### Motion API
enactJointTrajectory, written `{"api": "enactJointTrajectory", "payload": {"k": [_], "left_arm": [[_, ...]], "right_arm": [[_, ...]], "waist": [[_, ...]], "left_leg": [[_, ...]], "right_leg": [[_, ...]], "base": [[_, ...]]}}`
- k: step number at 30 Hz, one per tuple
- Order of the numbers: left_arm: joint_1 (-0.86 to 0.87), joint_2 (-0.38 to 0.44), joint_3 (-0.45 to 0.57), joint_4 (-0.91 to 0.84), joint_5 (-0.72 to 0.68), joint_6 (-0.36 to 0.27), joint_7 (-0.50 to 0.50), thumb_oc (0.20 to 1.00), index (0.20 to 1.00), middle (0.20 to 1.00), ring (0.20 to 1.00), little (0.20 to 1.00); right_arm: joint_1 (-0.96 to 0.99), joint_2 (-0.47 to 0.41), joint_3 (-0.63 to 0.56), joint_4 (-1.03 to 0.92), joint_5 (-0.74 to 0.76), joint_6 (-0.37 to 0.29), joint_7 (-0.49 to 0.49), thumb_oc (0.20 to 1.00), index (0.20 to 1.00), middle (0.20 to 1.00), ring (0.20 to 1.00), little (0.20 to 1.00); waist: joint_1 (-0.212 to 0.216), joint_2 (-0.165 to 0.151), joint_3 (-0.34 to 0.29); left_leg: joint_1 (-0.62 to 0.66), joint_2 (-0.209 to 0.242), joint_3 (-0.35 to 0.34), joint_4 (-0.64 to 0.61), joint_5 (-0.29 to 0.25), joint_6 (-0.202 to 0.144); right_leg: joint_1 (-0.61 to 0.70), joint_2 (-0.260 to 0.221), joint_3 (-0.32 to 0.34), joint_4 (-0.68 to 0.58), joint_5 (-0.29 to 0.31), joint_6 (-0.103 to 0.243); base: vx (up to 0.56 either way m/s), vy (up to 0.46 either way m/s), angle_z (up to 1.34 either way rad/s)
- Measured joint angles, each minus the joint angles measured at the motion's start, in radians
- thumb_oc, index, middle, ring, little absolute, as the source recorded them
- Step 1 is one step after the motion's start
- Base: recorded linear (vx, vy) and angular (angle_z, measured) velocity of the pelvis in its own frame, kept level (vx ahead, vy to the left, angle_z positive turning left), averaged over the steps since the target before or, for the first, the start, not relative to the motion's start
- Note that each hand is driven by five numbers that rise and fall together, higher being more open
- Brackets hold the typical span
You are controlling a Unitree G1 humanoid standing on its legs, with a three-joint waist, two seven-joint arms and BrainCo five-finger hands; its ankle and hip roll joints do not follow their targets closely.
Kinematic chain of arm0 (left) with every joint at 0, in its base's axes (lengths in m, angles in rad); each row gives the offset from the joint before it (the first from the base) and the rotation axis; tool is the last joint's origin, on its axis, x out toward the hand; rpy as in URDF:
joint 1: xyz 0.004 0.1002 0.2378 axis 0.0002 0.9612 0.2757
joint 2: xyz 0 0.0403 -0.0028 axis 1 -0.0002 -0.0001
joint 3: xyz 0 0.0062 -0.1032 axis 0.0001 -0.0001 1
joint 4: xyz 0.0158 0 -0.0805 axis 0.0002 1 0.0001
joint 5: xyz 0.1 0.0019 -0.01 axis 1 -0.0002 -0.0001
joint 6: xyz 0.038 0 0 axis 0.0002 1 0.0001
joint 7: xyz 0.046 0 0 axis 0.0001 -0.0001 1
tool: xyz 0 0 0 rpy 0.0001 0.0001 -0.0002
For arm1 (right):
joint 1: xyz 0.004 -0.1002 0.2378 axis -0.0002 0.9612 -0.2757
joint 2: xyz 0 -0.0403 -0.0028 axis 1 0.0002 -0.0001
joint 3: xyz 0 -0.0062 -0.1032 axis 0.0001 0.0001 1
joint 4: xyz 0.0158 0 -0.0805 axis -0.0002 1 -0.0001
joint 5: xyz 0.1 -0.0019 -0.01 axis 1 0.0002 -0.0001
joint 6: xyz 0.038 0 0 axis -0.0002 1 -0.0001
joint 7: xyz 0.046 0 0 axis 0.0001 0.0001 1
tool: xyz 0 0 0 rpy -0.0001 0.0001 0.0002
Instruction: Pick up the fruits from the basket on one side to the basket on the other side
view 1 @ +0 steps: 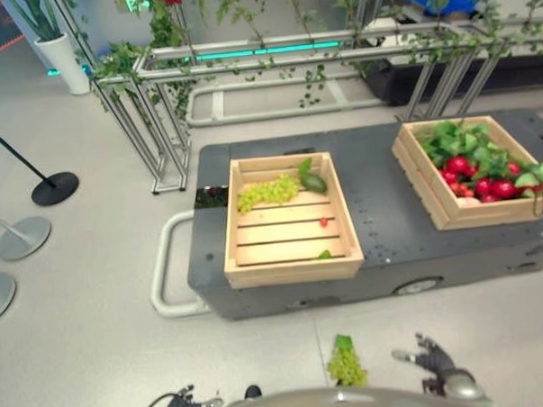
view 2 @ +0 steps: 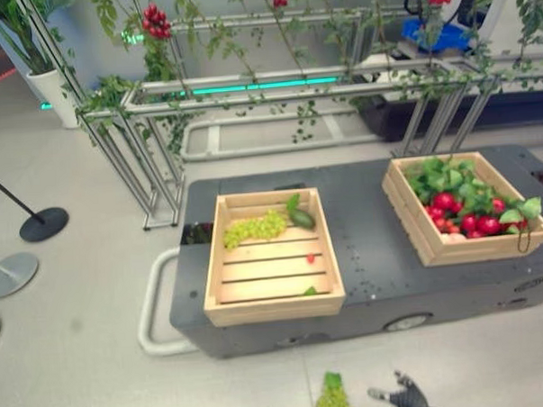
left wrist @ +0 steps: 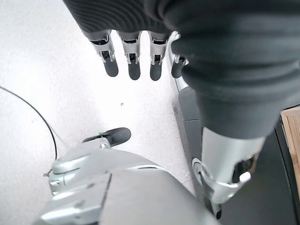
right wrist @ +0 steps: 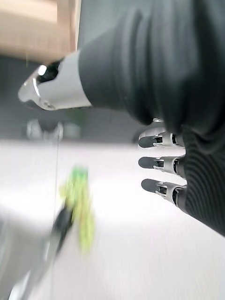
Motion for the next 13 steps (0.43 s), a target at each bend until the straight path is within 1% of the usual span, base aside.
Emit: {"api": "enactJointTrajectory", "payload": {"k": [2,4,13], "left_arm": [[-0.005,-0.002,0.006,0.010,0.000,0.022,-0.007,1.000,1.000,1.000,1.000,1.000],[-0.006,-0.003,0.005,0.007,-0.001,0.035,-0.016,1.000,1.000,1.000,1.000,1.000],[-0.006,-0.009,0.004,0.005,-0.004,0.037,-0.022,1.000,1.000,1.000,1.000,1.000]], "right_arm": [[0.015,0.002,-0.006,0.016,-0.012,0.022,0.012,1.000,1.000,1.000,1.000,1.000],[0.030,0.000,-0.005,0.016,-0.013,0.030,0.015,1.000,1.000,1.000,1.000,1.000],[0.027,0.002,-0.002,-0.027,-0.011,0.041,0.018,1.000,1.000,1.000,1.000,1.000]], "waist": [[-0.003,-0.001,-0.014],[-0.002,-0.002,-0.018],[0.000,0.003,-0.024]], "left_leg": [[0.001,0.000,0.002,0.000,0.000,0.000],[0.002,0.000,0.004,0.000,-0.001,0.000],[0.001,0.000,0.004,0.000,-0.001,0.000]], "right_leg": [[0.000,0.000,0.003,0.000,0.000,0.000],[-0.002,0.001,0.009,0.000,0.000,-0.001],[-0.004,0.002,0.011,0.000,0.001,-0.002]], "base": [[0.02,0.017,-0.05],[0.00,0.010,-0.07],[0.00,0.001,-0.01]]}}
